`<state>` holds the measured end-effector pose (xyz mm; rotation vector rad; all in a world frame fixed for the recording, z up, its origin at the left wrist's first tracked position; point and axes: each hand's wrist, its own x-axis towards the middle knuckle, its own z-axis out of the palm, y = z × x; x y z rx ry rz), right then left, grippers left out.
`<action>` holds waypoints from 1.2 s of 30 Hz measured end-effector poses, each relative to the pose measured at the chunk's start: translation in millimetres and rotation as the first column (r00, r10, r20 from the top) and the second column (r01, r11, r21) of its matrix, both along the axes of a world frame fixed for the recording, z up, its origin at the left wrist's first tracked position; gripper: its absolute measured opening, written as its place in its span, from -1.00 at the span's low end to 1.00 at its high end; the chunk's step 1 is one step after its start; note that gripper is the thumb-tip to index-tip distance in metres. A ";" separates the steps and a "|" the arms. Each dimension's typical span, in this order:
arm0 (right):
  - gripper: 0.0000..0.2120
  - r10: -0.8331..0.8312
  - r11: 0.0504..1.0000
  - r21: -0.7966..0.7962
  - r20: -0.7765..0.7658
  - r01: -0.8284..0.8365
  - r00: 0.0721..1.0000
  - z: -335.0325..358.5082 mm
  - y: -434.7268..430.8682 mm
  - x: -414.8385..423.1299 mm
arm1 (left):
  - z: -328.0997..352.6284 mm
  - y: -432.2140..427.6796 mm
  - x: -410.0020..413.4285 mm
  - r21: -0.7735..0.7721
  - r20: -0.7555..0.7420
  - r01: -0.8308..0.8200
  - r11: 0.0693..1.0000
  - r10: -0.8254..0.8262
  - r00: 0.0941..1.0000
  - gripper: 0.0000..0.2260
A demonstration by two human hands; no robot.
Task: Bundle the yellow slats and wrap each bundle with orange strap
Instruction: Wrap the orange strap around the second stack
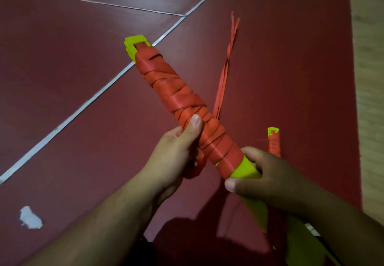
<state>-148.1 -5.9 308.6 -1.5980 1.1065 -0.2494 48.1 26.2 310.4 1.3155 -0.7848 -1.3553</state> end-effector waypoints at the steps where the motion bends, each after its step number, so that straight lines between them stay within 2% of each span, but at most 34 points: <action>1: -0.65 0.004 0.977 0.210 0.121 -0.029 0.993 1.4 -0.3 -0.9 | -0.5 0.1 1.9 -0.035 -0.012 0.023 0.999 -0.024 1.000 -0.62; 2: -0.59 0.007 0.911 0.402 0.207 -0.091 0.978 4.1 0.5 -1.6 | -0.7 0.0 3.2 -0.072 -0.026 0.054 0.996 -0.056 0.998 -0.60; 3: -0.56 0.027 0.836 0.524 0.259 -0.164 0.965 6.3 2.1 -2.2 | 0.2 0.0 4.0 -0.102 -0.034 0.093 0.990 -0.097 0.995 -0.58; 4: -0.55 0.065 0.797 0.560 0.289 -0.224 0.955 7.1 3.9 -2.8 | 1.5 0.5 5.3 -0.117 -0.032 0.128 0.985 -0.133 0.991 -0.57; 6: -0.60 0.075 0.838 0.503 0.278 -0.211 0.958 5.2 5.1 -3.2 | 4.9 -0.8 11.1 -0.118 0.017 0.182 0.976 -0.181 0.983 -0.56; 8: -0.71 0.009 0.916 0.387 0.239 -0.103 0.971 4.2 4.1 -4.0 | 6.1 -3.2 22.4 -0.114 0.125 0.215 0.970 -0.200 0.972 -0.55; 10: -0.79 -0.019 0.954 0.294 0.231 -0.052 0.973 5.9 3.9 -5.5 | 4.2 -4.5 35.1 -0.146 0.214 0.277 0.950 -0.243 0.946 -0.50; 11: -0.78 -0.020 0.962 0.270 0.230 -0.044 0.973 6.3 4.0 -7.1 | 3.0 -4.8 40.5 -0.138 0.269 0.315 0.939 -0.271 0.924 -0.51; 14: -0.80 -0.050 0.964 0.265 0.231 -0.014 0.972 8.8 6.2 -13.4 | 1.4 -3.9 44.9 -0.082 0.434 0.354 0.932 -0.286 0.854 -0.82; 17: -0.76 -0.080 0.971 0.238 0.174 0.037 0.981 6.9 7.7 -15.6 | -1.1 -3.7 41.1 -0.063 0.545 0.359 0.931 -0.269 0.794 -0.80; 19: -0.76 -0.081 0.983 0.176 0.113 0.060 0.990 3.2 8.6 -15.8 | 0.4 -1.2 32.4 -0.051 0.568 0.368 0.928 -0.276 0.775 -0.78; 21: -0.78 -0.080 0.994 0.079 0.036 0.077 0.996 -0.5 9.0 -16.3 | 1.5 1.3 22.7 -0.043 0.524 0.362 0.931 -0.287 0.802 -0.73; 24: -0.80 -0.108 0.990 -0.098 -0.070 0.101 0.992 -8.0 9.0 -16.2 | 4.9 5.2 4.2 -0.032 0.356 0.288 0.957 -0.258 0.898 -0.78; 27: -0.73 -0.107 0.950 -0.307 -0.187 0.045 0.977 -20.9 10.8 -15.6 | -2.1 9.1 -15.4 -0.049 0.397 0.101 0.994 -0.073 0.915 -0.66; 29: -0.69 -0.089 0.926 -0.377 -0.227 -0.003 0.970 -27.2 13.2 -14.2 | -8.1 9.9 -22.8 -0.075 0.417 -0.013 0.997 0.043 0.908 -0.62; 31: -0.68 -0.040 0.910 -0.413 -0.199 -0.047 0.979 -26.0 14.0 -13.6 | -9.5 9.1 -23.4 -0.088 0.364 -0.067 0.994 0.095 0.927 -0.61; 33: -0.65 0.022 0.916 -0.397 -0.105 -0.062 0.994 -20.6 12.0 -12.9 | -6.1 6.3 -19.0 -0.107 0.228 -0.101 0.989 0.123 0.966 -0.62; 34: -0.62 0.042 0.940 -0.337 -0.027 -0.049 0.999 -16.4 9.8 -12.0 | -3.9 5.0 -15.6 -0.120 0.153 -0.113 0.986 0.131 0.979 -0.60; 35: -0.60 0.048 0.979 -0.201 0.084 -0.031 0.995 -11.8 7.5 -12.2 | -2.5 3.3 -12.8 -0.138 0.094 -0.114 0.984 0.127 0.987 -0.60; 36: -0.57 0.045 0.999 0.006 0.219 -0.048 0.975 -7.9 5.4 -12.4 | -0.7 2.8 -10.4 -0.157 0.037 -0.107 0.982 0.115 0.993 -0.60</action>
